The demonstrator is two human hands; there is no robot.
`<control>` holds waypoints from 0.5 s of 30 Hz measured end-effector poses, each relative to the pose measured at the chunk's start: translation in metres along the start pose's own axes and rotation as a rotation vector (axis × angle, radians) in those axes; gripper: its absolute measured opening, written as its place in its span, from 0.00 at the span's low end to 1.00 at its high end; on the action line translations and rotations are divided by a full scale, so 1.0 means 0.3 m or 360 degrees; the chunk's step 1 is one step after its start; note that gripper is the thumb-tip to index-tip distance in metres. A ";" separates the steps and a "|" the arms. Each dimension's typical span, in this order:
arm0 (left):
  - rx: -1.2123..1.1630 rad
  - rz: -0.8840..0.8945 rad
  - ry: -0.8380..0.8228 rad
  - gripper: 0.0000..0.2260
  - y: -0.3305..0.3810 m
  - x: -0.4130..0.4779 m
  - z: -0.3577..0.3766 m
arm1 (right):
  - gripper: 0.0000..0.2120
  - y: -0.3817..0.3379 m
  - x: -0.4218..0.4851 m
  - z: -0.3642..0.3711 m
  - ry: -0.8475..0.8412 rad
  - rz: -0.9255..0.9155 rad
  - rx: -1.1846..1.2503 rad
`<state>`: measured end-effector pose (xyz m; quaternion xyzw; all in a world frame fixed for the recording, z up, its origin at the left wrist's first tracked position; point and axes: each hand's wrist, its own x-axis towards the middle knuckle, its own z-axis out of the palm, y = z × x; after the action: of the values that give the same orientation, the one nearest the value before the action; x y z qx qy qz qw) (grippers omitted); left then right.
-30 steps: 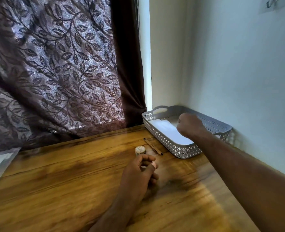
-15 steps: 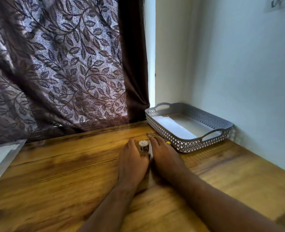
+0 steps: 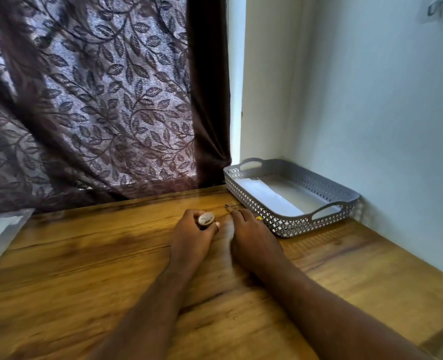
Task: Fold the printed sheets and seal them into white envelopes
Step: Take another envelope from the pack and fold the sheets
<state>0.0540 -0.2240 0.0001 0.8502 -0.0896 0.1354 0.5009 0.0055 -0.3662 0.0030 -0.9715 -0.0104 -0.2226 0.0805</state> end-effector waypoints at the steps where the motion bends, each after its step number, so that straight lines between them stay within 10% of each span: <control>1: -0.0081 -0.0017 -0.0023 0.16 -0.006 -0.014 -0.028 | 0.25 -0.007 0.011 0.006 -0.0005 0.0001 -0.0006; 15: -0.0517 -0.0120 -0.0118 0.08 -0.008 -0.141 -0.152 | 0.13 -0.041 0.062 0.009 0.0029 0.0076 -0.0159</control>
<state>0.0081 -0.1822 0.0056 0.7652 -0.0968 0.0686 0.6327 0.0226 -0.3540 0.0105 -0.9722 0.0245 -0.2297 0.0373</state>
